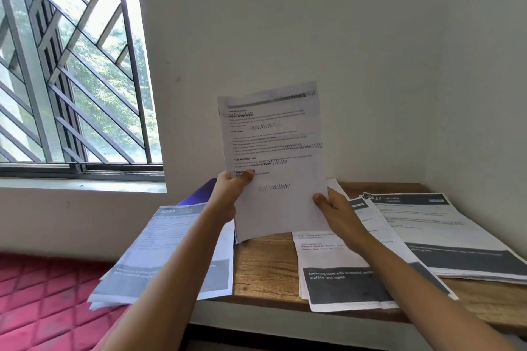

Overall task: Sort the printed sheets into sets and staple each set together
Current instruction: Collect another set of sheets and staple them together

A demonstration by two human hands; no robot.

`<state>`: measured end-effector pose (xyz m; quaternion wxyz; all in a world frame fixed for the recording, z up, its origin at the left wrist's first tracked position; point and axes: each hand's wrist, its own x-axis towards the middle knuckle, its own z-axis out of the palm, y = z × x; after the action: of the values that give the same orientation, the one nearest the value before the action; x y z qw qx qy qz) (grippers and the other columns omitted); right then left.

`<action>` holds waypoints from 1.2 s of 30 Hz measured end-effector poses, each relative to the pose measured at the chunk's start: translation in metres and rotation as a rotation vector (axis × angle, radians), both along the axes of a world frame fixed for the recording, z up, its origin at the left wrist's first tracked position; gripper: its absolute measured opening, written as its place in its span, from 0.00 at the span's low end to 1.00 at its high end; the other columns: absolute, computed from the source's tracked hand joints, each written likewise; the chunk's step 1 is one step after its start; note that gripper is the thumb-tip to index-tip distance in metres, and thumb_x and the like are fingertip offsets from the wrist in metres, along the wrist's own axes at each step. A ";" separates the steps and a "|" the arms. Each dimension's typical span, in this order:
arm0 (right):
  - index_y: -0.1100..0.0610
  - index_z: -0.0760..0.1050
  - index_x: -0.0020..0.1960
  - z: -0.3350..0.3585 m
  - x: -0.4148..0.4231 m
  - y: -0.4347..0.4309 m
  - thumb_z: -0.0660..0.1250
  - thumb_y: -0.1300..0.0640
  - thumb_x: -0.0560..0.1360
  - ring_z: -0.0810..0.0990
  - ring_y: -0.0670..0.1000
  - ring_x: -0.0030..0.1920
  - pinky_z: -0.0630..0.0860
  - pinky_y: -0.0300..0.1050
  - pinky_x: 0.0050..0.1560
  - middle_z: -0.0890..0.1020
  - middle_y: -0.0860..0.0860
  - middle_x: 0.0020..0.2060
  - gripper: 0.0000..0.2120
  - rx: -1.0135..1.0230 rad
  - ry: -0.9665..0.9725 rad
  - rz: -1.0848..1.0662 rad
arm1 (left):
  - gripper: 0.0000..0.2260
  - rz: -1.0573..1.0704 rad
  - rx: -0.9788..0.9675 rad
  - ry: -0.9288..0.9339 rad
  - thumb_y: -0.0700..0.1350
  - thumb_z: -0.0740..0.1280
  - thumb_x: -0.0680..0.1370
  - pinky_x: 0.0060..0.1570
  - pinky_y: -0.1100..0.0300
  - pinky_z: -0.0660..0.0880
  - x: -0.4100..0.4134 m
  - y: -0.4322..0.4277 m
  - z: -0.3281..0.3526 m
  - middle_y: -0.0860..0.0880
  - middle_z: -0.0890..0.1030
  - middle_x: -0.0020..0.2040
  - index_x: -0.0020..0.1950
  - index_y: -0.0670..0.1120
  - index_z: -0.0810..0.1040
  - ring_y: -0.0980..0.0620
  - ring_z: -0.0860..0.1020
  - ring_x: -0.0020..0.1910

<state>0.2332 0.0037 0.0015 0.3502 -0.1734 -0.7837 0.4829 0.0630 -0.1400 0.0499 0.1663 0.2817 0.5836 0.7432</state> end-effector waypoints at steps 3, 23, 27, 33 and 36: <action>0.50 0.71 0.63 0.009 0.004 -0.005 0.56 0.52 0.82 0.80 0.50 0.54 0.79 0.46 0.53 0.80 0.49 0.56 0.11 0.053 -0.107 0.035 | 0.08 -0.011 -0.085 -0.079 0.36 0.68 0.77 0.39 0.52 0.78 -0.008 -0.007 0.012 0.43 0.82 0.48 0.55 0.41 0.78 0.46 0.80 0.41; 0.59 0.64 0.65 0.014 0.000 -0.065 0.54 0.57 0.82 0.73 0.44 0.29 0.69 0.34 0.25 0.76 0.54 0.45 0.12 0.026 -0.650 -0.010 | 0.08 0.341 -0.851 0.588 0.40 0.57 0.81 0.44 0.57 0.66 -0.019 -0.061 -0.033 0.38 0.76 0.55 0.52 0.37 0.72 0.43 0.72 0.49; 0.60 0.65 0.56 0.011 -0.002 -0.073 0.56 0.62 0.81 0.75 0.47 0.27 0.69 0.35 0.22 0.76 0.54 0.37 0.05 0.202 -0.729 -0.050 | 0.07 0.324 -0.880 0.653 0.37 0.55 0.81 0.46 0.58 0.65 -0.010 -0.062 -0.046 0.37 0.76 0.60 0.54 0.36 0.71 0.39 0.74 0.58; 0.57 0.66 0.51 0.007 -0.003 -0.077 0.59 0.62 0.80 0.80 0.50 0.30 0.79 0.42 0.33 0.80 0.55 0.38 0.02 0.272 -0.752 -0.097 | 0.03 0.307 -0.965 0.678 0.36 0.54 0.80 0.46 0.55 0.67 -0.008 -0.063 -0.057 0.35 0.76 0.58 0.48 0.40 0.65 0.37 0.75 0.55; 0.58 0.69 0.54 0.007 -0.001 -0.078 0.59 0.59 0.80 0.79 0.48 0.30 0.78 0.40 0.33 0.80 0.54 0.40 0.04 0.292 -0.771 -0.108 | 0.03 0.325 -1.019 0.695 0.38 0.53 0.80 0.48 0.51 0.69 -0.008 -0.065 -0.062 0.36 0.76 0.58 0.48 0.41 0.65 0.37 0.74 0.56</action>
<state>0.2318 -0.0739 0.0080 0.0768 -0.3309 -0.9075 0.2470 0.0548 -0.2050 -0.0122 -0.0346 0.2996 0.9191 0.2534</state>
